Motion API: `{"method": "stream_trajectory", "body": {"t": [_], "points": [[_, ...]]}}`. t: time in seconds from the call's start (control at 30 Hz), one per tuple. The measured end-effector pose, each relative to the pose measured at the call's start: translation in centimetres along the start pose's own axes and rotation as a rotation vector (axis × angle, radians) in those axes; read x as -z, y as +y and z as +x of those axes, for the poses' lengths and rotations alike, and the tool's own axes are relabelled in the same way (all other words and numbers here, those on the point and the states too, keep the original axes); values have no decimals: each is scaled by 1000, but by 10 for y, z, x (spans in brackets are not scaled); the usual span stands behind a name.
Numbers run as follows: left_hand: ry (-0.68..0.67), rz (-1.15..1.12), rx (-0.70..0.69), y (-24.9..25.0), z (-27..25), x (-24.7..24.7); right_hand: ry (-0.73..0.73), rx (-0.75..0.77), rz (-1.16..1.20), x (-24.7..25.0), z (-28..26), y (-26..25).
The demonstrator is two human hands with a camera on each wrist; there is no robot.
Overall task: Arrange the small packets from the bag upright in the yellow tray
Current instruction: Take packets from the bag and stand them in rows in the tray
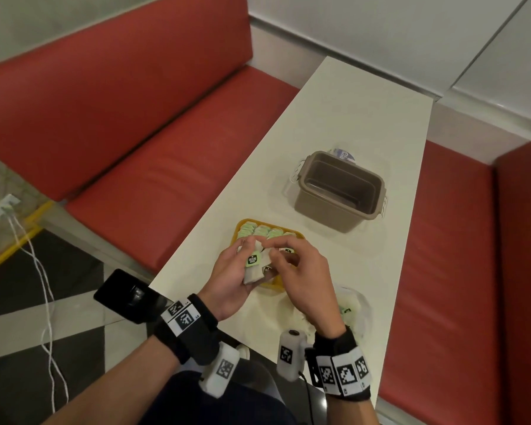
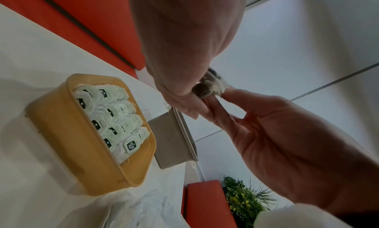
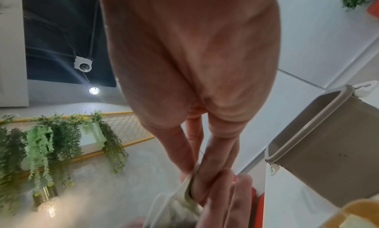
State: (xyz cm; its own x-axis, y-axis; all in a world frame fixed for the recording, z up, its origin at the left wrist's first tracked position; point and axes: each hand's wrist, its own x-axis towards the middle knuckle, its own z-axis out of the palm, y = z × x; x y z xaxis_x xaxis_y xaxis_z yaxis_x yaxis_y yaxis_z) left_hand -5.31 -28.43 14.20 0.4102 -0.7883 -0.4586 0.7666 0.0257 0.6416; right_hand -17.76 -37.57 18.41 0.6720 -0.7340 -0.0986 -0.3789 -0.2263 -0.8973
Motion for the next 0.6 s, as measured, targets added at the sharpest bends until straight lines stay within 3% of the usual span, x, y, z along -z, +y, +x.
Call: {"method": "stream_trajectory", "body": {"t": [0.3,0.47,0.6], "points": [[133,-18,113,-1,10,9,14,30,12,27,6,-4],[42,143,161,2,14,11,108,150,-302,38,20,6],[-56,308,83,-2,13,6,38,176,-461,47,29,9]]}}
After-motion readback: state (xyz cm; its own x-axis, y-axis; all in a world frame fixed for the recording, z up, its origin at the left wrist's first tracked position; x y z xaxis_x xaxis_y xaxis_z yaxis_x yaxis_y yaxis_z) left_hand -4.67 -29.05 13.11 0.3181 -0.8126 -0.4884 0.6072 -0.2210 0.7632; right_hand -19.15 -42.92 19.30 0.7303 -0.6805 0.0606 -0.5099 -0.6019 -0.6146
